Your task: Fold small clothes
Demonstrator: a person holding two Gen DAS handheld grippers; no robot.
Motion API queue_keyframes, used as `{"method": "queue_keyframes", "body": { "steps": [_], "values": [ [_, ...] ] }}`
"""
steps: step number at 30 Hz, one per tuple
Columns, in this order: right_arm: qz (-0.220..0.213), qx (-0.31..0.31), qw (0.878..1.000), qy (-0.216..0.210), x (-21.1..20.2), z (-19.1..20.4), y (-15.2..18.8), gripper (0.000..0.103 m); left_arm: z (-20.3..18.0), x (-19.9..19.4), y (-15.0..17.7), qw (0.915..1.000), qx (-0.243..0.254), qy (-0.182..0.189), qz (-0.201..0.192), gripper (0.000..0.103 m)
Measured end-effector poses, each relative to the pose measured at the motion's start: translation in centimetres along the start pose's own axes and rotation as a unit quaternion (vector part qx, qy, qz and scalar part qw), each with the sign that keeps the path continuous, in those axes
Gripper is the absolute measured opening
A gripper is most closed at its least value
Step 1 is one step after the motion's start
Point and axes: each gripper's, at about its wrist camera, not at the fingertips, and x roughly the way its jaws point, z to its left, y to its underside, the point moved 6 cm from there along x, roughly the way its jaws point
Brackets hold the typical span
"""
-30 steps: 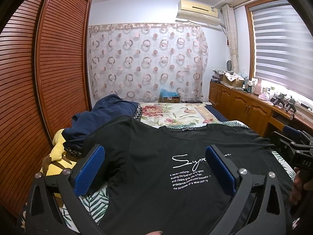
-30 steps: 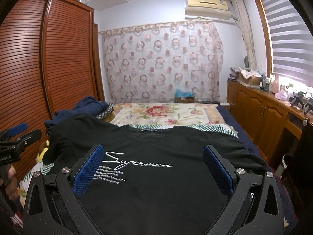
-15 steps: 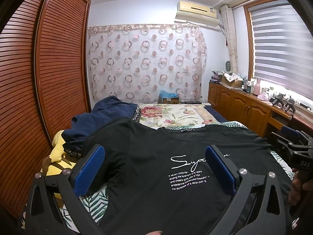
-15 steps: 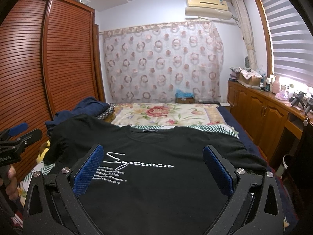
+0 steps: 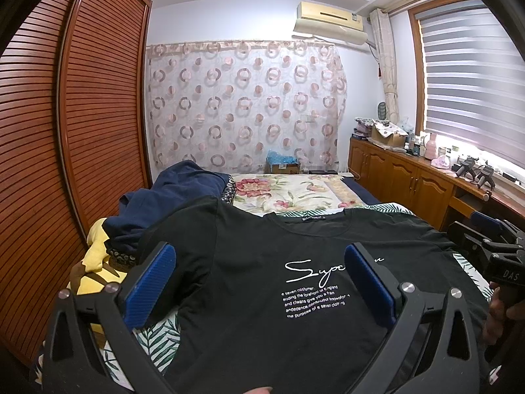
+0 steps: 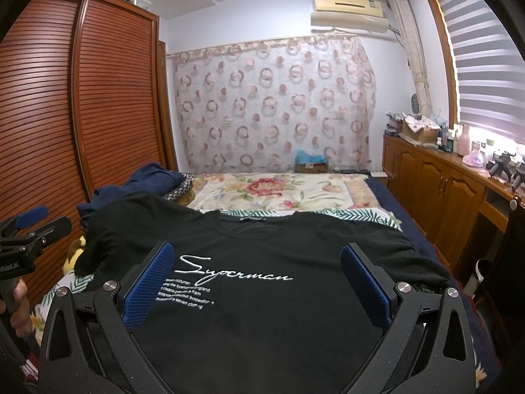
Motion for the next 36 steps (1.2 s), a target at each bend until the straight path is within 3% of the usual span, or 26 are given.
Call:
{"method": "queue_keyframes", "body": {
  "steps": [33, 36],
  "values": [
    [0.001, 0.004, 1.0, -0.005, 0.6, -1.6, 0.6, 0.103, -0.6, -0.4, -1.5, 1.0, 0.0, -0.004, 0.004, 0.103],
    [0.006, 0.004, 1.0, -0.011, 0.8, 0.3, 0.7, 0.103, -1.6, -0.6, -0.8, 0.9999, -0.003, -0.006, 0.013, 0.103]
  ]
}}
